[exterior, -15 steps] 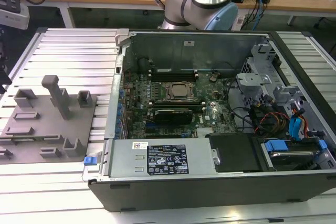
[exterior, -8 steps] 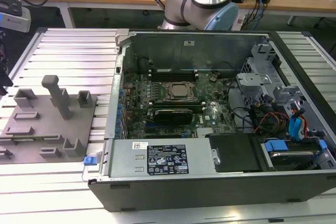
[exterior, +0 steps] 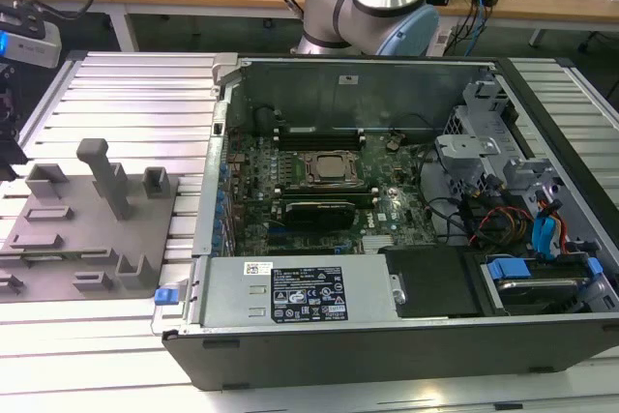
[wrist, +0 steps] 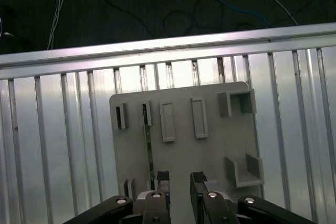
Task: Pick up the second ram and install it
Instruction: 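Pick up the second ram and move it above second insertion slot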
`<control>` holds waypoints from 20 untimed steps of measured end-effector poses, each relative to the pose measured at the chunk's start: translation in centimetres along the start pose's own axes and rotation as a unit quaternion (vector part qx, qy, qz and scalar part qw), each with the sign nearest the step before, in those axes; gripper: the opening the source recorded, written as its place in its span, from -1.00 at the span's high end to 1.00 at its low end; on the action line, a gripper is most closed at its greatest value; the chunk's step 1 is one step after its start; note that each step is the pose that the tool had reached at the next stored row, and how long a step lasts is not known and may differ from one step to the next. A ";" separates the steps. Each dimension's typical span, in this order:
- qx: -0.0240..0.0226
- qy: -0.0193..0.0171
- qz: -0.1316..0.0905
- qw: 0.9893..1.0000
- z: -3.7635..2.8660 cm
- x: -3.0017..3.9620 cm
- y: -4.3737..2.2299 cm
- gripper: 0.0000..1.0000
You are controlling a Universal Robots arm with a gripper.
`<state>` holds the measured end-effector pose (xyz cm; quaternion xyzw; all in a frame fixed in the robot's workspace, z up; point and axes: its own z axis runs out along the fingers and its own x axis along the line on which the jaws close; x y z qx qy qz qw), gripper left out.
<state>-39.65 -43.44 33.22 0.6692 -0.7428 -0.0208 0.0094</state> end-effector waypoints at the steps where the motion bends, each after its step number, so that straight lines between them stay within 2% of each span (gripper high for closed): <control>1: 0.000 0.000 0.000 1.000 0.07 0.00 0.00 0.40; 4: 0.000 0.000 0.000 1.000 0.54 0.01 -0.02 0.40; 20: 0.000 0.000 -0.001 1.000 1.72 0.02 -0.07 0.40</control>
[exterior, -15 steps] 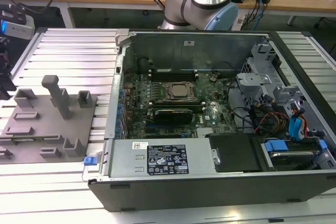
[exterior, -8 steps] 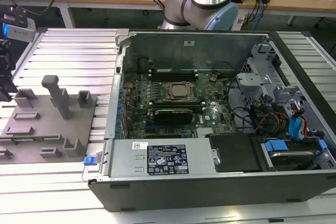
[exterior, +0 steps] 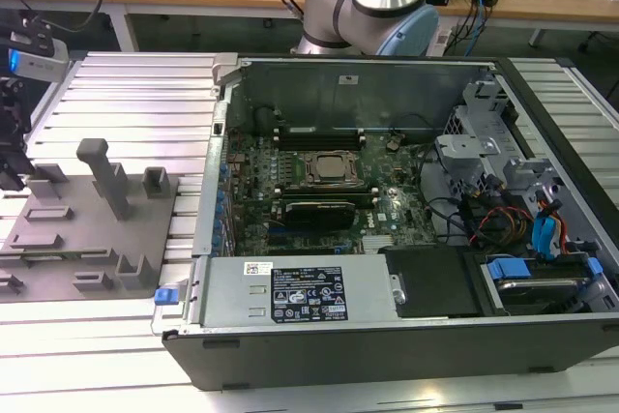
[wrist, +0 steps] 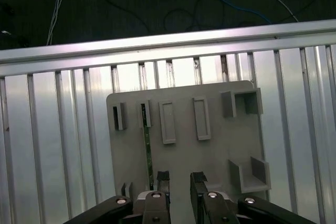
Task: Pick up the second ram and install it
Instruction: 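Pick up the second ram and move it above second insertion slot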
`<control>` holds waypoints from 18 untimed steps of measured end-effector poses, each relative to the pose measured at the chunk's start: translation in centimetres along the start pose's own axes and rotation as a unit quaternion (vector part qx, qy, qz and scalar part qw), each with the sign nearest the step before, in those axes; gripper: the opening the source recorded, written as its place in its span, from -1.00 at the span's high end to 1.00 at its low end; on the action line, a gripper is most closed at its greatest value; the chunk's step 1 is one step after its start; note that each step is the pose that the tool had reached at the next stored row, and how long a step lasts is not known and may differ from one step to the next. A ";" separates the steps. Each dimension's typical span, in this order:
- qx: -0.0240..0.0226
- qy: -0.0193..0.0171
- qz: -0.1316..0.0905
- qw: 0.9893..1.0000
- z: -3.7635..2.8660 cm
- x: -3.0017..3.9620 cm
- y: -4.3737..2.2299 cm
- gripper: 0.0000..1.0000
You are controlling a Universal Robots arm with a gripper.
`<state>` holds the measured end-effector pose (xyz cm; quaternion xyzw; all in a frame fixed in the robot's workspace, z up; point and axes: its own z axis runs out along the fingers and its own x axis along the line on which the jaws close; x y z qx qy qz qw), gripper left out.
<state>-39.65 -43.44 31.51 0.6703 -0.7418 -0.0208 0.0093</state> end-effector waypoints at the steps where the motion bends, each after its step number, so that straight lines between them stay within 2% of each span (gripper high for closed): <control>1: 0.000 0.000 0.000 1.000 0.06 0.00 0.00 0.40; 7: 0.000 0.000 0.000 1.000 0.56 0.01 -0.02 0.40; 18: 0.000 0.000 -0.001 1.000 1.89 0.03 -0.08 0.40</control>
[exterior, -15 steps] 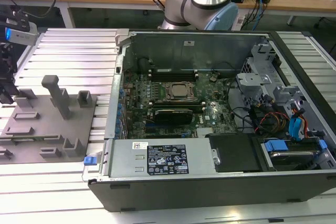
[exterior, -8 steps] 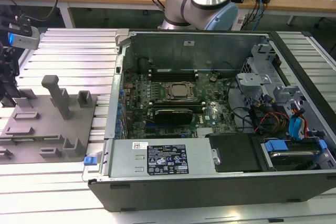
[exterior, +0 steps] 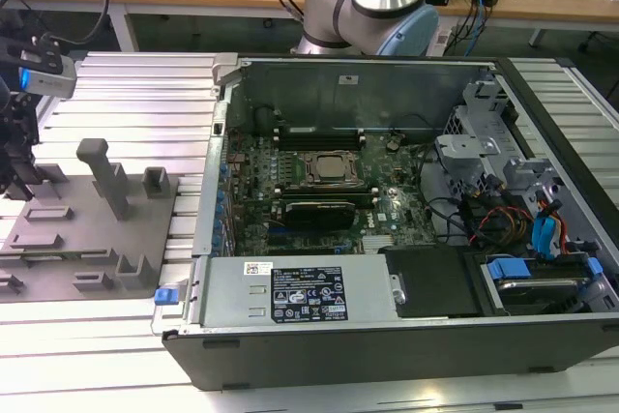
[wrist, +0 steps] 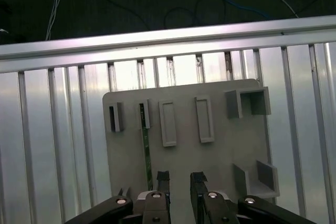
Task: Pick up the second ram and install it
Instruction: 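Pick up the second ram and move it above second insertion slot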
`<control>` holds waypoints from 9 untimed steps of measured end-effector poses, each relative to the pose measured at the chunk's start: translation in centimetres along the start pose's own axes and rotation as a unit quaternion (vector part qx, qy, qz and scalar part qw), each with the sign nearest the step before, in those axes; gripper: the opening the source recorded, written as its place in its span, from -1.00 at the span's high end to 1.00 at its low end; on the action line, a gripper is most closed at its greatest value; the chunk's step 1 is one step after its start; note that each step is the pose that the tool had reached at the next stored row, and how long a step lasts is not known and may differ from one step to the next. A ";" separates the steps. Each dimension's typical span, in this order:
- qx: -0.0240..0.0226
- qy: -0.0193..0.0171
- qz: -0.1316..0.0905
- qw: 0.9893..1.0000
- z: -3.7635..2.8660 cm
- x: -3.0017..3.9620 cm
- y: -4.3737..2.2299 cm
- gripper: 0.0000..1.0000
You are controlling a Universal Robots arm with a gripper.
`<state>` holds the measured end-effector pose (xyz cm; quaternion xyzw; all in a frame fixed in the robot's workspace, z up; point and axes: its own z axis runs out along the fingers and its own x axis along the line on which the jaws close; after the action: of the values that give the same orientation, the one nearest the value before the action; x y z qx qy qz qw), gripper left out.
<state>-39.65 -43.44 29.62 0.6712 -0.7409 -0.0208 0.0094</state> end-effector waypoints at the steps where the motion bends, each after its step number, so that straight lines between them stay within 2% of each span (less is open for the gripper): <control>1: 0.000 0.000 0.000 1.000 0.13 0.00 -0.01 0.40; 9: 0.000 0.000 -0.001 1.000 0.96 0.01 -0.04 0.40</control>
<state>-39.65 -43.44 28.66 0.6717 -0.7404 -0.0208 0.0094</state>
